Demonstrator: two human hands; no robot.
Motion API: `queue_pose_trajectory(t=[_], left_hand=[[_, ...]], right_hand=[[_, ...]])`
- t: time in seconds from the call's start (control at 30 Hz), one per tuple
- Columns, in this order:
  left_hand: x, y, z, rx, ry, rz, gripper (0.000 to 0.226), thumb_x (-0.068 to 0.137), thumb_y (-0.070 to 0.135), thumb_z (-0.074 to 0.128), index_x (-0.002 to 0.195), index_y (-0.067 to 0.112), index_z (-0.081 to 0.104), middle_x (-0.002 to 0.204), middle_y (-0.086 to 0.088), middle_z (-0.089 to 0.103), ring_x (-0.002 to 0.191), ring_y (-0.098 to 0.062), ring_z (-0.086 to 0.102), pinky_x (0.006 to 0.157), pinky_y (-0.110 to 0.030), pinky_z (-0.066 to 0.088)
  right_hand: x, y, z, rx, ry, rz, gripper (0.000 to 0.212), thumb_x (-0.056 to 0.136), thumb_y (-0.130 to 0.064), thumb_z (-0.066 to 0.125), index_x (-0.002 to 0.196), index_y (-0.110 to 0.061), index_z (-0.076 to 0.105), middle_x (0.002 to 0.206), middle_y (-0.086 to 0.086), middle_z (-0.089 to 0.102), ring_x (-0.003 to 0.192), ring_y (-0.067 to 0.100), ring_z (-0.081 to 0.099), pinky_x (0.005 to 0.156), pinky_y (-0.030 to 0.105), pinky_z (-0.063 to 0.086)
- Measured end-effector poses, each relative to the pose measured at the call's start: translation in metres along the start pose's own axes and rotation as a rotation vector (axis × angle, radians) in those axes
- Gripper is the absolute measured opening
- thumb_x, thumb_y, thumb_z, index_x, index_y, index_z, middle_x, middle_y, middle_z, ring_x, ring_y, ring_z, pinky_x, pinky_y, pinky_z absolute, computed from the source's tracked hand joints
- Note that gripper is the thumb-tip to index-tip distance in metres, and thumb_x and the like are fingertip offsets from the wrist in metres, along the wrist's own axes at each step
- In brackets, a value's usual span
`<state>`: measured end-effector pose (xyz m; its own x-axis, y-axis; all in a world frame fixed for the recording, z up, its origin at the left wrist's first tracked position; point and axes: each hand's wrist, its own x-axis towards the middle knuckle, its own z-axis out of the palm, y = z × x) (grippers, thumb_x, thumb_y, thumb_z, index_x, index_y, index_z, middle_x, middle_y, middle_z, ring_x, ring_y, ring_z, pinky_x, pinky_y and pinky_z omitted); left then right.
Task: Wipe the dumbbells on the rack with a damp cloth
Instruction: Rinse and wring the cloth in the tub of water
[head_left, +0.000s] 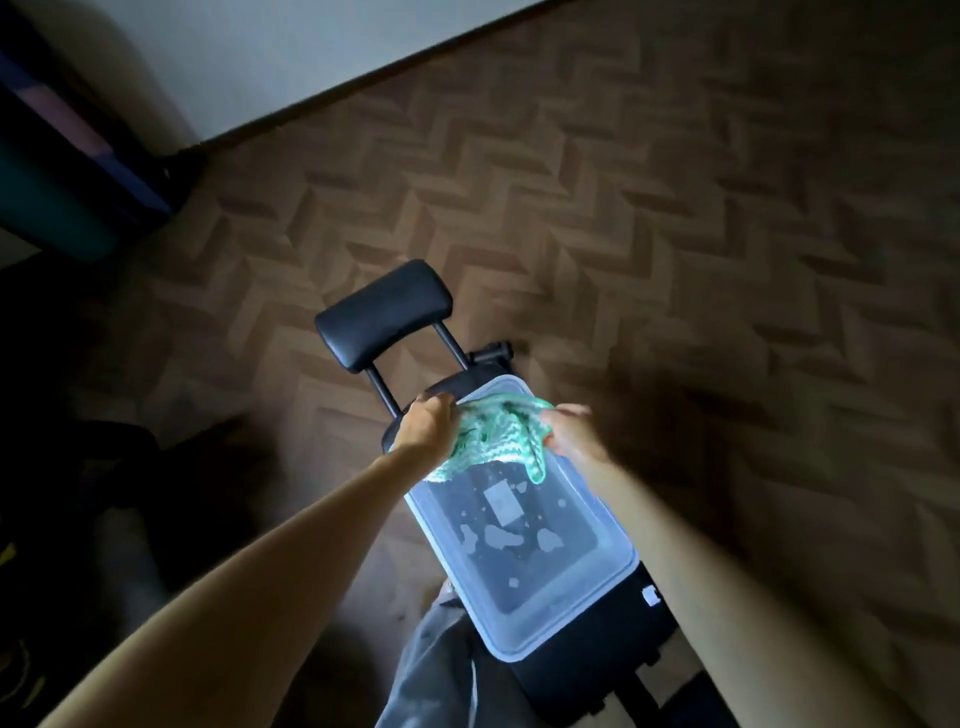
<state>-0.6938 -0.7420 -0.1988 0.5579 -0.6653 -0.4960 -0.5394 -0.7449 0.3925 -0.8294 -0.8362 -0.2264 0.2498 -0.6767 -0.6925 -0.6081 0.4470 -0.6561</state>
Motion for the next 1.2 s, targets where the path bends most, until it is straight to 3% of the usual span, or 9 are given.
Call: queue_pose_trajectory(t=[0.1, 0.3, 0.47, 0.6, 0.7, 0.8, 0.93, 1.07, 1.2], left_hand=[[0.031, -0.014, 0.037, 0.047, -0.026, 0.021, 0.024, 0.098, 0.008, 0.038, 0.112, -0.005, 0.052, 0.12, -0.024, 0.047, 0.104, -0.041, 0.053, 0.084, -0.038, 0.037], [0.066, -0.028, 0.095, 0.189, -0.149, 0.298, 0.029, 0.092, 0.0, 0.039, 0.115, 0.007, 0.054, 0.111, -0.015, 0.054, 0.099, -0.035, 0.058, 0.078, -0.039, 0.042], [0.087, -0.052, 0.131, 0.229, -0.286, 0.071, 0.032, 0.093, 0.001, 0.04, 0.125, 0.006, 0.045, 0.128, -0.013, 0.048, 0.114, -0.03, 0.051, 0.093, -0.035, 0.039], [0.095, -0.059, 0.138, 0.271, -0.461, -0.052, 0.033, 0.096, 0.014, 0.039, 0.127, 0.002, 0.044, 0.129, -0.015, 0.048, 0.115, -0.029, 0.051, 0.085, -0.032, 0.042], [0.098, -0.057, 0.132, 0.246, -0.4, -0.037, 0.024, 0.097, 0.014, 0.04, 0.118, 0.005, 0.05, 0.12, -0.016, 0.056, 0.107, -0.028, 0.055, 0.084, -0.03, 0.043], [0.086, -0.058, 0.129, 0.182, -0.366, 0.003, 0.024, 0.09, -0.005, 0.041, 0.111, 0.002, 0.049, 0.122, -0.018, 0.047, 0.102, -0.025, 0.047, 0.081, -0.03, 0.04], [0.075, -0.062, 0.138, 0.26, -0.504, 0.014, 0.052, 0.09, -0.008, 0.038, 0.14, -0.002, 0.027, 0.136, -0.02, 0.041, 0.126, -0.027, 0.041, 0.1, -0.023, 0.03], [0.075, -0.068, 0.142, 0.416, -0.519, -0.032, 0.044, 0.094, -0.004, 0.035, 0.138, -0.009, 0.03, 0.135, -0.022, 0.045, 0.127, -0.029, 0.043, 0.1, -0.026, 0.034], [0.076, -0.067, 0.137, 0.184, -0.309, -0.229, 0.027, 0.094, -0.001, 0.033, 0.11, -0.002, 0.054, 0.112, -0.023, 0.054, 0.094, -0.03, 0.056, 0.075, -0.033, 0.044]], right_hand=[[0.036, 0.034, 0.028, -0.083, -0.049, 0.009, 0.024, 0.084, -0.018, 0.053, 0.065, -0.003, 0.052, 0.07, 0.02, 0.053, 0.075, 0.034, 0.056, 0.068, 0.038, 0.045], [0.077, 0.077, 0.076, -0.162, -0.158, 0.059, 0.024, 0.092, -0.014, 0.045, 0.072, -0.001, 0.052, 0.071, 0.012, 0.055, 0.08, 0.032, 0.059, 0.063, 0.028, 0.033], [0.099, 0.097, 0.079, -0.314, -0.187, 0.102, 0.032, 0.099, -0.018, 0.038, 0.106, 0.001, 0.063, 0.097, 0.013, 0.061, 0.07, 0.014, 0.051, 0.057, 0.021, 0.032], [0.109, 0.094, 0.083, -0.408, -0.154, 0.139, 0.026, 0.089, -0.006, 0.042, 0.079, -0.029, 0.049, 0.078, -0.001, 0.054, 0.066, 0.012, 0.053, 0.047, 0.011, 0.034], [0.111, 0.088, 0.084, -0.321, -0.127, 0.17, 0.023, 0.09, -0.003, 0.039, 0.098, -0.005, 0.061, 0.097, 0.015, 0.063, 0.074, 0.018, 0.058, 0.066, 0.028, 0.051], [0.1, 0.09, 0.083, -0.282, -0.039, 0.137, 0.04, 0.096, -0.009, 0.035, 0.134, -0.001, 0.044, 0.129, 0.015, 0.054, 0.106, 0.023, 0.057, 0.089, 0.031, 0.047], [0.091, 0.093, 0.085, -0.26, -0.298, 0.133, 0.047, 0.082, 0.007, 0.051, 0.124, -0.01, 0.038, 0.089, -0.004, 0.046, 0.086, 0.013, 0.051, 0.065, 0.023, 0.047], [0.094, 0.104, 0.093, -0.682, -0.407, 0.034, 0.058, 0.09, -0.002, 0.049, 0.141, -0.014, 0.026, 0.125, 0.013, 0.054, 0.114, 0.03, 0.053, 0.086, 0.032, 0.044], [0.094, 0.109, 0.093, -0.689, -0.358, 0.065, 0.012, 0.094, -0.011, 0.055, 0.101, -0.004, 0.061, 0.112, 0.011, 0.06, 0.1, 0.024, 0.059, 0.086, 0.026, 0.046]])
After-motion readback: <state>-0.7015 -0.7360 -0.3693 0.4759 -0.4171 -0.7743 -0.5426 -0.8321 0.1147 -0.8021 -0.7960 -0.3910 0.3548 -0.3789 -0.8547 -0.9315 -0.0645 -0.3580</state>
